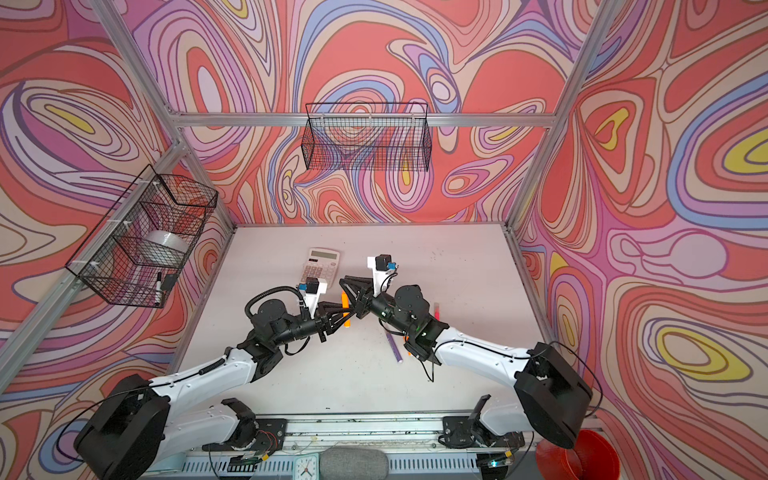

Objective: Insert the pens into the pen caps
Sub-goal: 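Press the pink cap down onto the marker tip while left gripper holds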

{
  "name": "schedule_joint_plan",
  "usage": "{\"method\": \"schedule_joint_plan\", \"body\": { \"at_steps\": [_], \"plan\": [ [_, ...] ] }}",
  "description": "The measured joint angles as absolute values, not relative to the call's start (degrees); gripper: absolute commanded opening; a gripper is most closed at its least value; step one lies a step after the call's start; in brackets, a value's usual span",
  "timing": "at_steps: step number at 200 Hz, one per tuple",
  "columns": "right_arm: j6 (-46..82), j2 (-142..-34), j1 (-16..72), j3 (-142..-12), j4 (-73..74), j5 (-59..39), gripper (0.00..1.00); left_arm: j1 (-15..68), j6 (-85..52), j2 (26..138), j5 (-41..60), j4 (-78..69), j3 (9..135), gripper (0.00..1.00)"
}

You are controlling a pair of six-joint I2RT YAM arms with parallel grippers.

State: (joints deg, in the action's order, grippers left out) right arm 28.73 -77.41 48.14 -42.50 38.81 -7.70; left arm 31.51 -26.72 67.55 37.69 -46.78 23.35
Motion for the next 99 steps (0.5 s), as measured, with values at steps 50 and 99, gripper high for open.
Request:
{"method": "schedule_joint_plan", "body": {
  "at_steps": [50, 99],
  "plan": [
    [27.18, -76.6, 48.75, -41.89, 34.59, -8.99, 0.54, 31.44, -26.81, 66.72, 37.74, -49.56, 23.35, 0.0],
    [25.34, -72.01, 48.73, -41.19, 31.11, -8.21, 0.61, 31.44, -26.76, 66.65, 37.74, -49.54, 23.35, 0.0]
  ]
}}
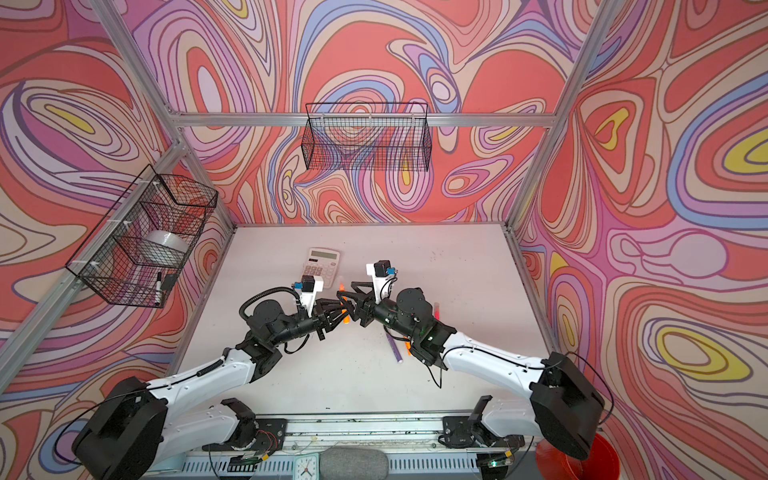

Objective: Insert the pens into the pen caps
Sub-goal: 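Press the pink cap down onto the marker tip while left gripper holds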

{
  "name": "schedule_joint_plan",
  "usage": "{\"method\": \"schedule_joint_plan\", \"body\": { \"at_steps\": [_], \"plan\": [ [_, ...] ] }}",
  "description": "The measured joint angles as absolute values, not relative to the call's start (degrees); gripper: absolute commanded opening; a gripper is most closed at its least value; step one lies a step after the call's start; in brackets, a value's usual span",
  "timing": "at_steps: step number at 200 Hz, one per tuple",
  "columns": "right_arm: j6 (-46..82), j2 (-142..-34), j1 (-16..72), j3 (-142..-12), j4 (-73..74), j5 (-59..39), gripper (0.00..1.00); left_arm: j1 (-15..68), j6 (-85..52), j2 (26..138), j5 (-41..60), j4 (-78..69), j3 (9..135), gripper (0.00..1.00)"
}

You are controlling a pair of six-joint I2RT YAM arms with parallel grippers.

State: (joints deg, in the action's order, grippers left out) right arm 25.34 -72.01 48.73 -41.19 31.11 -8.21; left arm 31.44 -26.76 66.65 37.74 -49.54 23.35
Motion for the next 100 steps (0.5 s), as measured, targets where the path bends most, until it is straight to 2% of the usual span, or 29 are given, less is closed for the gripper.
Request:
{"method": "schedule_joint_plan", "body": {
  "at_steps": [46, 100],
  "plan": [
    [23.14, -67.88, 48.75, -41.3, 27.7, -9.56, 0.62, 31.44, -26.15, 66.22, 37.54, -49.47, 23.35, 0.0],
    [23.81, -72.79, 48.75, -52.73, 18.68, -7.03, 0.51, 31.44, -24.75, 65.76, 37.08, -48.99, 23.35, 0.0]
  ]
}}
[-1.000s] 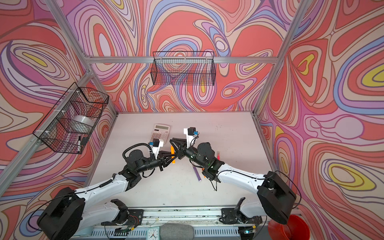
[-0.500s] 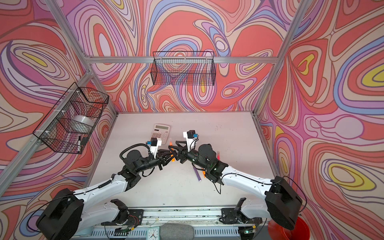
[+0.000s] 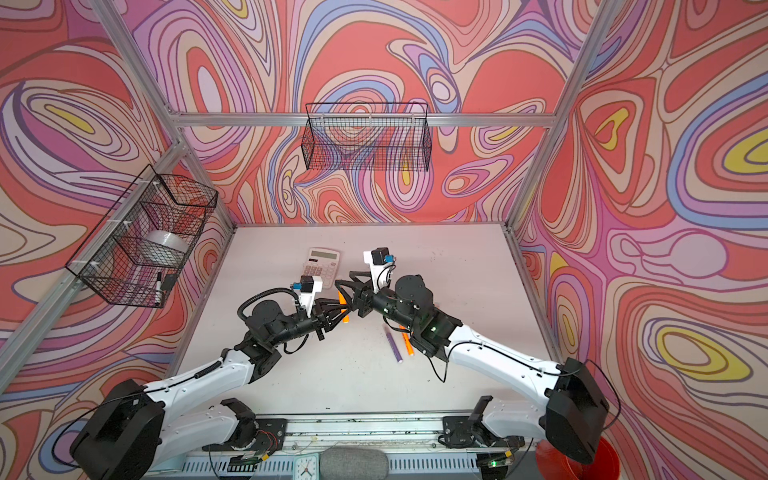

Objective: Insert the pens into the pen caps
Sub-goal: 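Press the pink cap down onto the marker tip while left gripper holds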

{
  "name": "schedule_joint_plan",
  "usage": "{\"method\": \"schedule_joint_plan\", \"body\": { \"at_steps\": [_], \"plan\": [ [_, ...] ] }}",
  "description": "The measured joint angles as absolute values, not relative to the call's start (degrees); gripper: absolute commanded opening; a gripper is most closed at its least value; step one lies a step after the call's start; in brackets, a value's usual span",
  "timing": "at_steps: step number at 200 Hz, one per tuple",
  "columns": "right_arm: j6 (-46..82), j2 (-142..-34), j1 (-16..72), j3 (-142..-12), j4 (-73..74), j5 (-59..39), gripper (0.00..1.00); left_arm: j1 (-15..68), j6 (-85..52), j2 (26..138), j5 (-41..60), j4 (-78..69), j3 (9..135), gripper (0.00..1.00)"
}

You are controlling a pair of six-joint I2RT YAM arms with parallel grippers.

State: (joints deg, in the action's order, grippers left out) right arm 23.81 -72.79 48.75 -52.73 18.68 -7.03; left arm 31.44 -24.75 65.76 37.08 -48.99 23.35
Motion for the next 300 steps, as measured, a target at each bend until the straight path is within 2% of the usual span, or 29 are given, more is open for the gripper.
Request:
{"method": "schedule_joint_plan", "body": {
  "at_steps": [67, 139, 181, 223, 300],
  "plan": [
    [25.1, -76.51, 48.75, -55.68, 15.05, -7.11, 0.36, 31.44, -24.01, 65.76, 36.99, -48.58, 23.35, 0.0],
    [25.1, -76.53, 48.75, -57.87, 13.08, -7.62, 0.37, 31.44, -23.99, 65.76, 36.8, -48.12, 23.35, 0.0],
    [25.04, -76.79, 48.75, -58.63, 12.93, -8.58, 0.28, 31.44, -23.99, 65.76, 36.77, -48.07, 23.35, 0.0],
    [25.1, -78.02, 48.75, -58.63, 11.92, -9.13, 0.29, 31.44, -23.94, 65.76, 36.62, -47.72, 23.35, 0.0],
    [24.29, -78.08, 48.58, -58.63, 11.84, -9.02, 0.1, 31.44, -23.75, 65.76, 36.6, -47.72, 23.35, 0.0]
  ]
}}
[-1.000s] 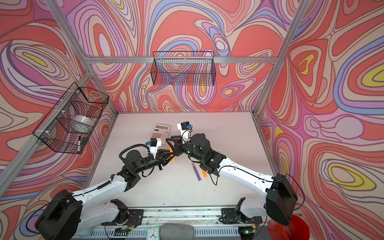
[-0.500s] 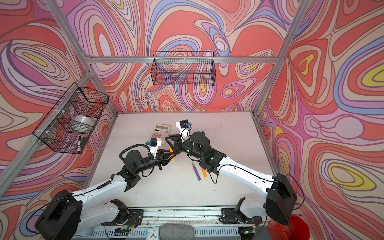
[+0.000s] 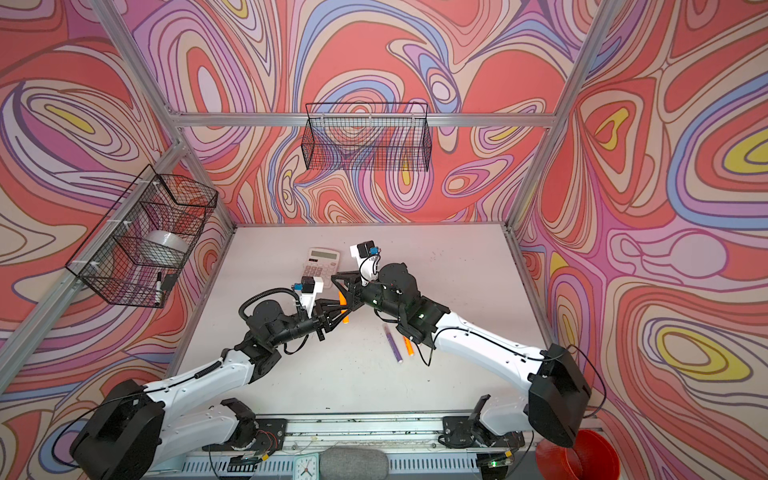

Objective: Insert the pens into the pen caps
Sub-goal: 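Press the pink cap down onto the marker tip while left gripper holds, then open the right gripper off the cap while left gripper lowers the capped marker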

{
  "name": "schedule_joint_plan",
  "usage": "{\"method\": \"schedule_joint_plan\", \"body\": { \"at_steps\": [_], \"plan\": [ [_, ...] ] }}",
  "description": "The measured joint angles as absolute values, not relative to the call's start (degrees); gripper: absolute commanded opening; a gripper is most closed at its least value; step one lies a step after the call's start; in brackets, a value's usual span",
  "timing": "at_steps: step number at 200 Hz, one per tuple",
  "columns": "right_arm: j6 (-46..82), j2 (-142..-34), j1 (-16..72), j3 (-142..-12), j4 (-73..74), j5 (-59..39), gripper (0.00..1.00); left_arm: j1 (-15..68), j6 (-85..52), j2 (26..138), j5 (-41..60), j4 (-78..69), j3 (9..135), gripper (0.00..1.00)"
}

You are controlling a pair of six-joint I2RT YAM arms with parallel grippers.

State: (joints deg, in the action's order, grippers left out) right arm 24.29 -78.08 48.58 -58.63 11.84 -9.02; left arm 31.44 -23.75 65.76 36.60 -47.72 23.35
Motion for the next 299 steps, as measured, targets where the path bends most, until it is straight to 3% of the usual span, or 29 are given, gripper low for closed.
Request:
{"method": "schedule_joint_plan", "body": {
  "at_steps": [39, 115, 173, 261, 287, 299],
  "plan": [
    [24.38, -78.08, 48.51, -58.63, 11.77, -9.56, 0.0, 31.44, -23.75, 65.71, 36.56, -47.66, 23.35, 0.0],
    [24.6, -74.28, 51.16, -54.68, 16.36, -7.33, 0.0, 33.76, -19.4, 57.43, 31.22, -37.15, 24.93, 0.0],
    [23.07, -67.81, 51.35, -52.6, 21.45, -0.99, 0.0, 35.29, -12.8, 59.68, 31.99, -24.47, 39.2, 0.0],
    [23.16, -68.03, 51.66, -52.51, 19.35, 1.37, 0.0, 35.16, -10.24, 59.72, 31.48, -16.64, 41.39, 0.0],
    [23.11, -69.36, 52.73, -57.25, 11.97, 3.49, 0.0, 34.22, -11.14, 58.35, 30.52, -19.09, 39.27, 0.5],
    [23.09, -70.41, 53.87, -58.78, 6.55, 3.9, 0.0, 32.12, -12.78, 56.75, 27.92, -22.72, 36.82, 0.64]
  ]
}}
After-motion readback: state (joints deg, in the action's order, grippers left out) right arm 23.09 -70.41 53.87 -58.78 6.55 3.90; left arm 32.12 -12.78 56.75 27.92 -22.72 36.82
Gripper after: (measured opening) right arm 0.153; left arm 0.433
